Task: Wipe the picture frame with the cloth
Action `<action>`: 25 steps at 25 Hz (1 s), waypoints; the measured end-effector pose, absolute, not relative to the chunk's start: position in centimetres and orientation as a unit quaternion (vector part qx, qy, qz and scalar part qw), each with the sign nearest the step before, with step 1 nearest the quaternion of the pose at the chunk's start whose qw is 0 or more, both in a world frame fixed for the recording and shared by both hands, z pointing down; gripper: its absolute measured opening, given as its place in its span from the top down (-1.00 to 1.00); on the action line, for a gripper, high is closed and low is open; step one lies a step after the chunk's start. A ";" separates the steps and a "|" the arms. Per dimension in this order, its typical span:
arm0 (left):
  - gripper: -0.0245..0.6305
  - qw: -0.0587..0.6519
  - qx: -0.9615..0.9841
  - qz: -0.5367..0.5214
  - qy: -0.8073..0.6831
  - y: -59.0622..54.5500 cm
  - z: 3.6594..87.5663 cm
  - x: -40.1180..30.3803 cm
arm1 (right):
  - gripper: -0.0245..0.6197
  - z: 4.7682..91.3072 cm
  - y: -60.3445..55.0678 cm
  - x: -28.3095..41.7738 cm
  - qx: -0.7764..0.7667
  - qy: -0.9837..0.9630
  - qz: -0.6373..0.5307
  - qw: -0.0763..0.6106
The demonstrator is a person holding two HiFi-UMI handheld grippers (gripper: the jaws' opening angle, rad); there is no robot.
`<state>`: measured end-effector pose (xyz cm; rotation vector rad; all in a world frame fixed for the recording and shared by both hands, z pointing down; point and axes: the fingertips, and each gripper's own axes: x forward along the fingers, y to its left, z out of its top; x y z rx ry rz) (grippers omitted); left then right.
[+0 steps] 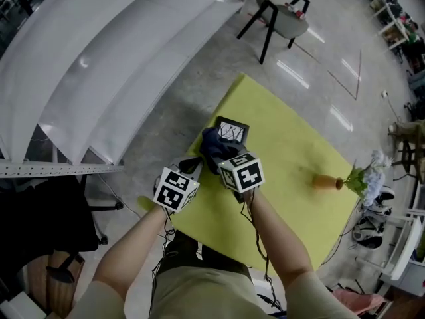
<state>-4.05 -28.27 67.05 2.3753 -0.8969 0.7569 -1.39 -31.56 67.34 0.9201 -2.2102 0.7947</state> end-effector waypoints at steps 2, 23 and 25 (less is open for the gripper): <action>0.91 0.244 0.869 0.284 -0.322 -28.6 68.0 -3.4 | 0.60 67.4 -31.8 -1.0 0.362 -0.829 0.320 0.281; 0.90 0.227 0.866 0.316 -0.313 -29.0 67.7 -2.6 | 0.60 64.9 -28.2 12.1 0.477 -0.769 0.329 0.271; 0.90 0.218 0.872 0.302 -0.319 -29.1 65.8 -2.7 | 0.61 62.8 -28.0 13.3 0.487 -0.771 0.320 0.255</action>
